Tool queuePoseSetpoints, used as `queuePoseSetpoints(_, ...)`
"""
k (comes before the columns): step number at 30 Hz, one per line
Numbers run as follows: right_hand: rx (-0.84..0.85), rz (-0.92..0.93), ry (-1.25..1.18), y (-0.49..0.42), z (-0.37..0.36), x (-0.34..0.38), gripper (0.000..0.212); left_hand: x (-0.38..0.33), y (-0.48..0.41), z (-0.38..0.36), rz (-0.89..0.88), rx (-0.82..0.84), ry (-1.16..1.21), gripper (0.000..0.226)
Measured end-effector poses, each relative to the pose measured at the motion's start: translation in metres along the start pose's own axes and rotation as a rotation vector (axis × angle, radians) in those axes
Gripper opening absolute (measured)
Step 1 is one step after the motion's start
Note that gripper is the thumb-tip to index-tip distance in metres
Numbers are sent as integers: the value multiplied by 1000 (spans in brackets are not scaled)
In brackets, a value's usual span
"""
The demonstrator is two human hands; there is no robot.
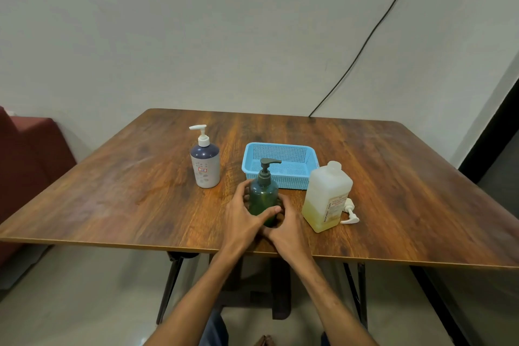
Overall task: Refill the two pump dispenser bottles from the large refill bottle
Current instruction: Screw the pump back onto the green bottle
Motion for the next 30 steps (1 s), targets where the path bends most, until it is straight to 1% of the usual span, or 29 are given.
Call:
queuePoseSetpoints(3, 10, -27, -3, -2, 2, -4, 83, 2, -3, 2, -13, 9, -7, 85)
queuePoseSetpoints(6, 10, -37, -7, -2, 4, -3, 82, 4, -4, 5, -24, -7, 16, 92)
queuePoseSetpoints(11, -1, -38, 5, -1, 2, -5, 79, -4, -18, 16, -60, -8, 103, 84)
queuePoseSetpoints(13, -7, -39, 24, -1, 1, -7, 79, -14, -30, 23, -69, -18, 126, 88)
queuePoseSetpoints(15, -13, -48, 34, -1, 0, -7, 84, -25, -47, 31, -84, -37, 125, 92)
queuePoseSetpoints(20, -12, -55, 49, 0, 0, -7, 86, -43, -97, 45, -65, -6, 116, 80)
queuePoseSetpoints(22, -3, -61, 53, -1, 0, -8, 87, -41, -119, 49, -35, 30, 97, 72)
queuePoseSetpoints(26, 13, -69, 66, -3, 0, -8, 88, -30, -151, 50, 17, 81, 27, 75)
queuePoseSetpoints(28, 18, -67, 72, -4, 0, -9, 87, -23, -160, 47, 27, 101, 7, 66)
queuePoseSetpoints(30, 24, -71, 84, -6, -1, -9, 86, -16, -166, 45, 33, 110, -20, 62)
Point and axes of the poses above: each hand's wrist, its own y-axis away from the middle knuckle, its own z-axis out of the back of the hand, x = y × z, the point moved 1 cm from there along -y, towards the middle knuckle, and after that the axes turned 14 degrees about x, right-handed, at the moved point
